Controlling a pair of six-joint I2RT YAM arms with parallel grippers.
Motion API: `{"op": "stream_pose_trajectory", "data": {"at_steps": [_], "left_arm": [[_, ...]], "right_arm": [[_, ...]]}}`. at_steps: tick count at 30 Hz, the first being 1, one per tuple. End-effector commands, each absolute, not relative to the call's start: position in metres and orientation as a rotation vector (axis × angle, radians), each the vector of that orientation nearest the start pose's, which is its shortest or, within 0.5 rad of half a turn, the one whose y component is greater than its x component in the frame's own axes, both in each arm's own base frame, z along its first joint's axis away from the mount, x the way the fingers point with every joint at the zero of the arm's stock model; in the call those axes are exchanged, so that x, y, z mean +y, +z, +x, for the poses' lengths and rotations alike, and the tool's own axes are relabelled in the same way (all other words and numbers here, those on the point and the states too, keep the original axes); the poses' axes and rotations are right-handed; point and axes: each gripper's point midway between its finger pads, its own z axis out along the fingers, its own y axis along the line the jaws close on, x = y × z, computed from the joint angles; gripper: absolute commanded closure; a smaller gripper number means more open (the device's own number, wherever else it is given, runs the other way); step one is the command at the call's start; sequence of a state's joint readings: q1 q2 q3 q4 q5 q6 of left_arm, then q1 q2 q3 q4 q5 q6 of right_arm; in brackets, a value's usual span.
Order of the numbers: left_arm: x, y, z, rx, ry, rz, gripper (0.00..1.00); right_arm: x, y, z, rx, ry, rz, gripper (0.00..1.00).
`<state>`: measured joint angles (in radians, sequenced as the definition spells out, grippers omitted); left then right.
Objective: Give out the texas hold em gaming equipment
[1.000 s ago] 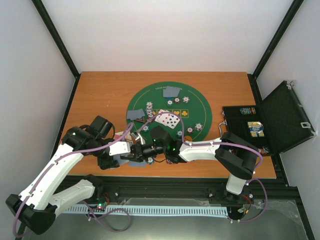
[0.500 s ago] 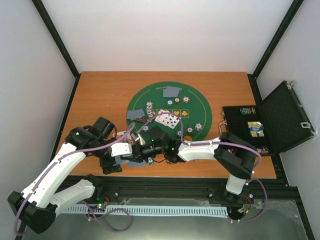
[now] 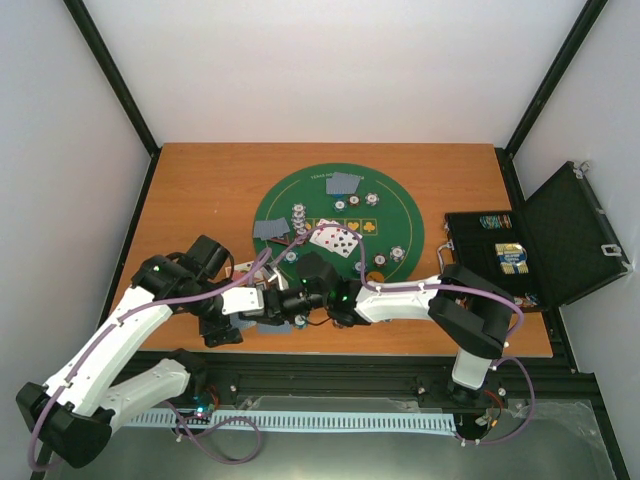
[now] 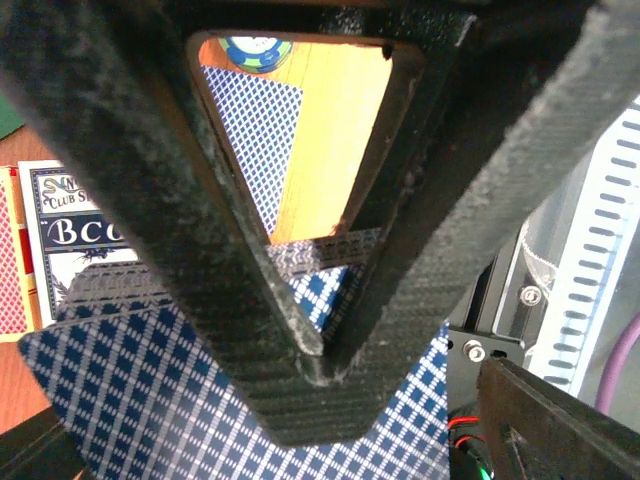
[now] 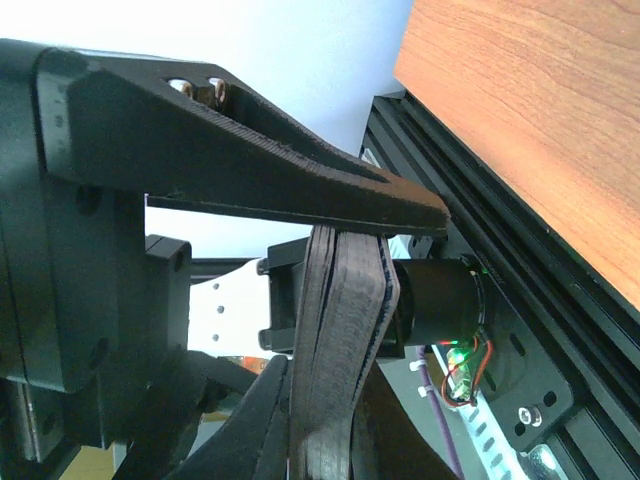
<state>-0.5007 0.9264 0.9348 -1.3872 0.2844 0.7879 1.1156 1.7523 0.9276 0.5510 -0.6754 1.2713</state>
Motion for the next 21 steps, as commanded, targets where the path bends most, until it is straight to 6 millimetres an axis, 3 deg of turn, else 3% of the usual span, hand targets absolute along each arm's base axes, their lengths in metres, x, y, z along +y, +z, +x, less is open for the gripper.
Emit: {"op": "stream_pose_trajectory", "data": {"at_steps": [1,6,11,15,16,18,21], "left_arm": [[-0.11,0.158,0.107,2.259,-0.334,1.791,0.14],[-0.111,0.167,0.121,2.216,-0.263,1.756,0.23],[-0.117,0.182,0.127,2.178,-0.271,1.718,0.23],[-0.119,0.182,0.123,2.186,-0.306,1.725,0.25],[-0.119,0.18,0.121,2.194,-0.318,1.731,0.21],[-0.12,0.177,0.114,2.199,-0.356,1.741,0.04],[-0.12,0.172,0.106,2.209,-0.395,1.753,0.0]], "right_arm": [[0.476,0.189,0.114,2.388,2.036,-0.463,0.97],[0.472,0.172,0.116,2.445,2.006,-0.406,0.97],[0.465,0.156,0.123,2.511,1.934,-0.333,0.97],[0.466,0.159,0.124,2.493,1.952,-0.332,0.97],[0.467,0.164,0.123,2.478,1.965,-0.345,0.97],[0.468,0.174,0.122,2.438,1.991,-0.377,0.97],[0.469,0.195,0.121,2.35,2.05,-0.425,0.97]]}}
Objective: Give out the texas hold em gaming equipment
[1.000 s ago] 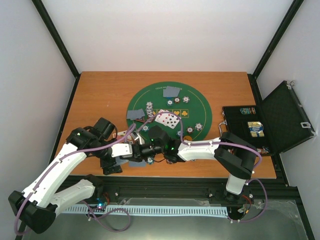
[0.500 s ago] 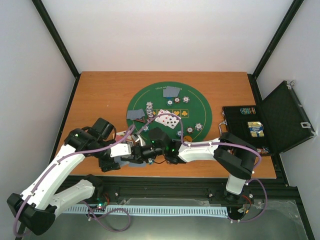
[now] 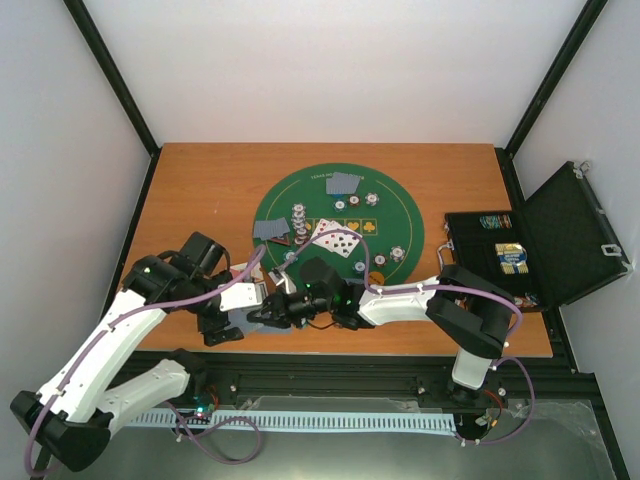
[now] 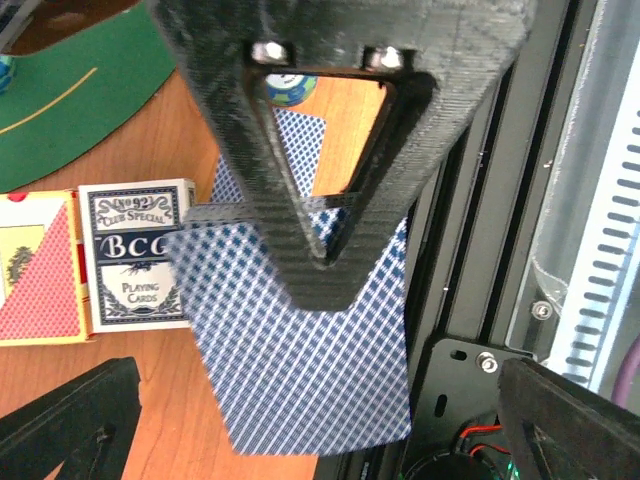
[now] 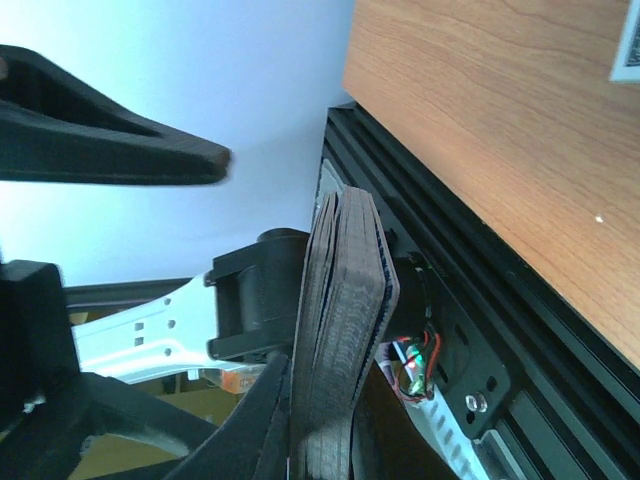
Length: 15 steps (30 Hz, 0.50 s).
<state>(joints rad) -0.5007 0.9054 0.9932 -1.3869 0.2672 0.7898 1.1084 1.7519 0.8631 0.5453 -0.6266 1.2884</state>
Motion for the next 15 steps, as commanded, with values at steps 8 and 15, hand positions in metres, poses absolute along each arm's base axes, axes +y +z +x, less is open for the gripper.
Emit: {"op": "stream_pose_trajectory", "data": {"at_steps": [8,15], "left_arm": [[-0.122,0.165,0.104,2.247,-0.435,1.767,0.0],[-0.124,0.171,0.113,2.213,-0.4,1.746,0.18]], "right_arm": [[0.466,0.222,0.116,2.234,2.104,-0.495,0.97],[0.467,0.206,0.117,2.306,2.077,-0.455,0.97]]}}
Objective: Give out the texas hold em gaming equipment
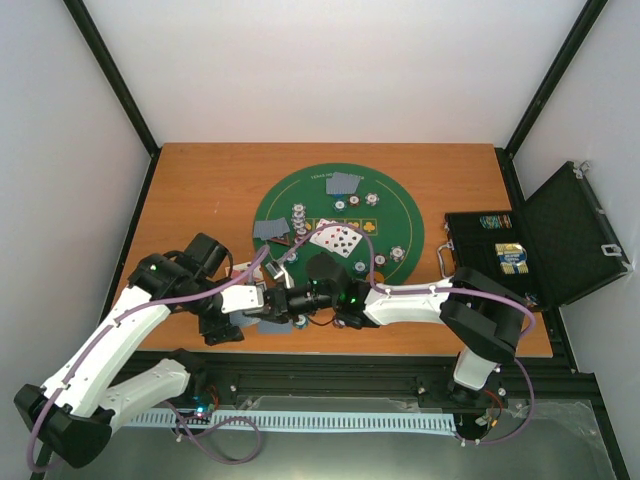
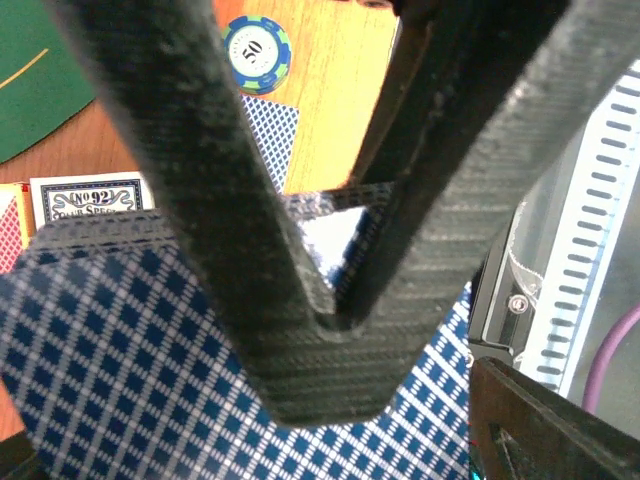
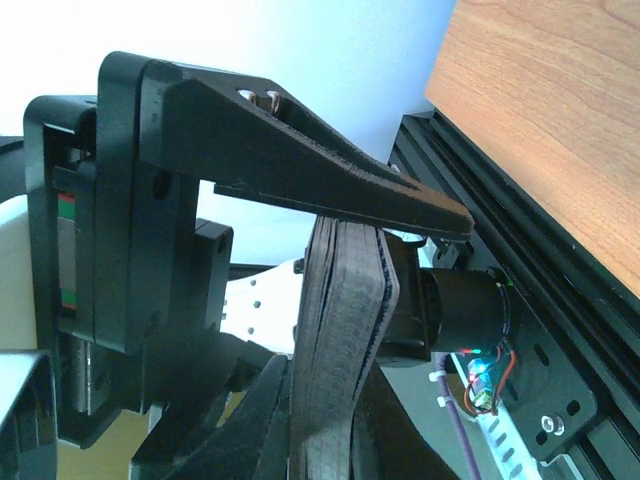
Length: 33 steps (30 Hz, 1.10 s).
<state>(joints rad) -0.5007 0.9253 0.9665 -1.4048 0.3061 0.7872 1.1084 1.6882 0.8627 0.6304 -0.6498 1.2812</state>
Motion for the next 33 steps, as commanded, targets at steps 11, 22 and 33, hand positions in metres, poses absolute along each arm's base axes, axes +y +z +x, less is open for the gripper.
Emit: {"op": "stream_pose_trajectory", "data": {"at_steps": [11,22,33], "left_arm": [[-0.129,0.184,0.119,2.161,-0.389,1.718,0.35],[-0.129,0.196,0.117,2.15,-0.396,1.695,0.36],[-0.139,0.214,0.114,2.141,-0.489,1.655,0.37]], "right_arm": [[0.465,0.169,0.122,2.475,1.938,-0.378,0.97],[0.449,0.118,0.128,2.662,1.729,-0.272,0.97],[0.438,0.106,0.129,2.694,1.689,-0.258,0.97]]}}
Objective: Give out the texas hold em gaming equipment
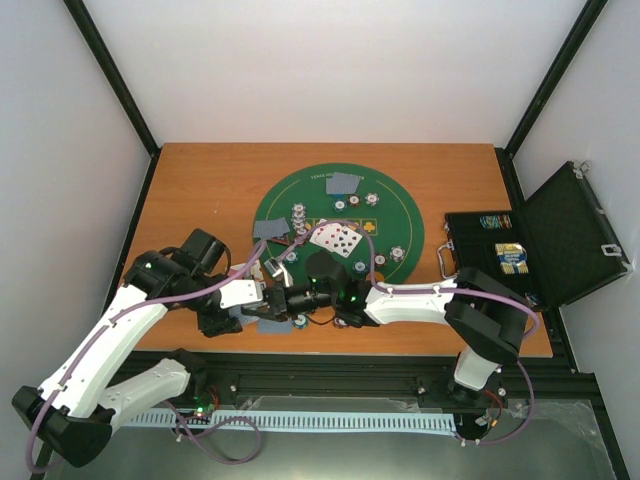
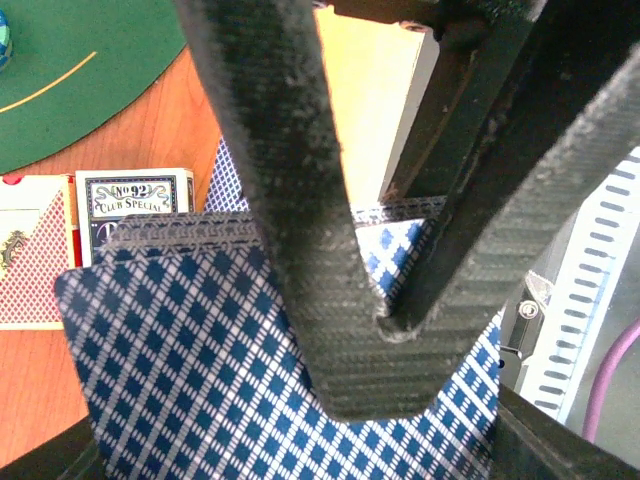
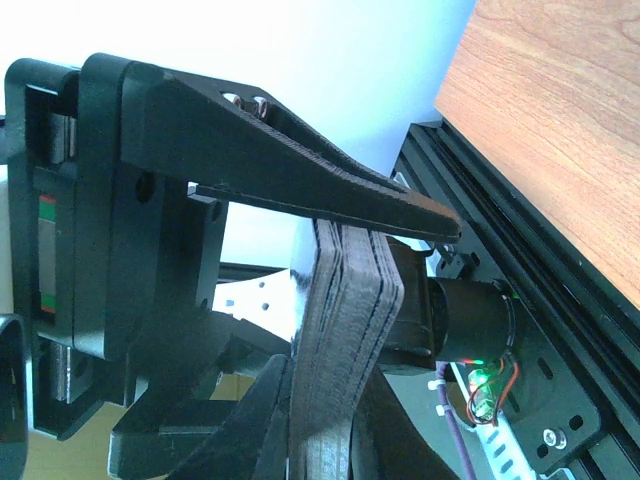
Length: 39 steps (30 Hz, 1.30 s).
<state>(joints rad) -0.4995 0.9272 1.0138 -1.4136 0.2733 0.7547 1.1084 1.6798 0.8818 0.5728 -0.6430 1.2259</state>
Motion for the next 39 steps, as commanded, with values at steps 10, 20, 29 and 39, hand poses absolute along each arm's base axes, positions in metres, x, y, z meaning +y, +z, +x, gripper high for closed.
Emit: {"op": "stream_pose_trajectory", "data": {"at_steps": [10,20,29,39], "left_arm": [[-0.14,0.211,0.114,2.149,-0.501,1.654,0.54],[-0.137,0.198,0.115,2.192,-0.482,1.688,0.64],[-0.135,0.194,0.114,2.213,-0.48,1.699,0.64],[-0.132,0.198,0.11,2.215,-0.474,1.709,0.64]], "right_arm": [[0.445,0.127,0.126,2.608,1.812,-0.312,0.85],[0.472,0.176,0.119,2.461,1.968,-0.461,0.38],[0.478,0.161,0.122,2.5,1.962,-0.43,0.38],[0.439,0.117,0.141,2.625,1.75,-0.316,0.5]]}}
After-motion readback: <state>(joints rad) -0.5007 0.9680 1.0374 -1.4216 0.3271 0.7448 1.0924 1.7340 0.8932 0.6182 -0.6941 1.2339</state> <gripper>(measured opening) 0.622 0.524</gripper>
